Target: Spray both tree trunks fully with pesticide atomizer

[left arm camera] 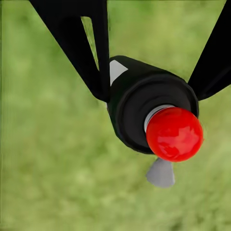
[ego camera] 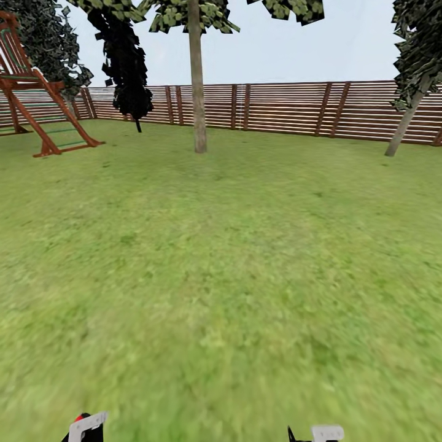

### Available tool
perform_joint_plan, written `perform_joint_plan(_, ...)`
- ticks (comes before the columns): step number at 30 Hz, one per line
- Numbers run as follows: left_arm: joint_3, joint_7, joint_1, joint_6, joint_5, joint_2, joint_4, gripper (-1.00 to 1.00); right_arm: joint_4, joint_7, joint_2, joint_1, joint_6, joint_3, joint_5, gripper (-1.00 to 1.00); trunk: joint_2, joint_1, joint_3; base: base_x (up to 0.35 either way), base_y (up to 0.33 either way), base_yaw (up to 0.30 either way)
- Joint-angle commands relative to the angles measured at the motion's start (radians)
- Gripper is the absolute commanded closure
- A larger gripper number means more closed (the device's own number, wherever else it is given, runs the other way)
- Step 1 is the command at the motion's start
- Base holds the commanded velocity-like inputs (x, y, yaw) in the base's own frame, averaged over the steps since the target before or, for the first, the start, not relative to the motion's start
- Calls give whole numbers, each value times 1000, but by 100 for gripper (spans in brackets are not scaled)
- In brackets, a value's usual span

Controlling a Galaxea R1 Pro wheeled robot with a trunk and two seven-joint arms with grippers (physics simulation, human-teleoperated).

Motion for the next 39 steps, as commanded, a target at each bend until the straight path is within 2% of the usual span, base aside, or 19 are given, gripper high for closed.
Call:
perform_joint_plan(1,7,2,-1,-4,-10,0,1,100,1,-3,0,-1,-3,-8,10,-100,0,0,-1,338,0,0)
perform_joint_plan(39,7,2,-1,-4,-10,0,1,100,1,-3,0,-1,-3,-8,10,-100,0,0,-1,338,0,0)
